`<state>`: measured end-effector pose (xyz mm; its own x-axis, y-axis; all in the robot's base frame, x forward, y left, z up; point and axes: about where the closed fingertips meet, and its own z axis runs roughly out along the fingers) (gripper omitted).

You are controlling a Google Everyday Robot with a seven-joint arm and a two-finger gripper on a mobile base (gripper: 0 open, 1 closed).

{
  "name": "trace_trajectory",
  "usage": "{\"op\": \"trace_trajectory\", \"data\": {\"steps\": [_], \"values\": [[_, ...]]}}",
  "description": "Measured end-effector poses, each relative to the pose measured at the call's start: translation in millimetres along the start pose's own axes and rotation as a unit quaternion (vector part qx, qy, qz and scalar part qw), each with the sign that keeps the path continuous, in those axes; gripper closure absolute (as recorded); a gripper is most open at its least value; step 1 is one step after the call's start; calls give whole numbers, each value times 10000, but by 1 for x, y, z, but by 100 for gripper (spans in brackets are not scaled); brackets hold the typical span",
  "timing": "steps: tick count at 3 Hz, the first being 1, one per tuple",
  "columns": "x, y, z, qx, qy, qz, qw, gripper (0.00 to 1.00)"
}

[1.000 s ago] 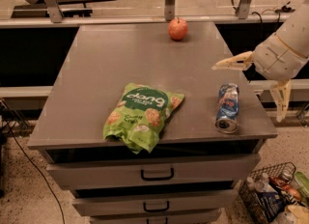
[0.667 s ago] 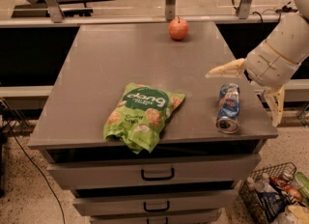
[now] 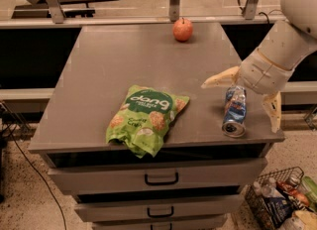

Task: Place redbull can upright

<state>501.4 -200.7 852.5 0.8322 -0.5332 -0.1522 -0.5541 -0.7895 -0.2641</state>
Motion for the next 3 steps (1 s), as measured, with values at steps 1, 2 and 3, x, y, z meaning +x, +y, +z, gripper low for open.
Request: {"op": "trace_trajectory", "data": {"steps": [1, 2, 3], "values": [[2, -5, 4, 5, 100, -123, 9999, 18], [2, -13, 5, 92, 186, -239, 9995, 41], [1, -19, 5, 139, 231, -302, 9992, 64]]}}
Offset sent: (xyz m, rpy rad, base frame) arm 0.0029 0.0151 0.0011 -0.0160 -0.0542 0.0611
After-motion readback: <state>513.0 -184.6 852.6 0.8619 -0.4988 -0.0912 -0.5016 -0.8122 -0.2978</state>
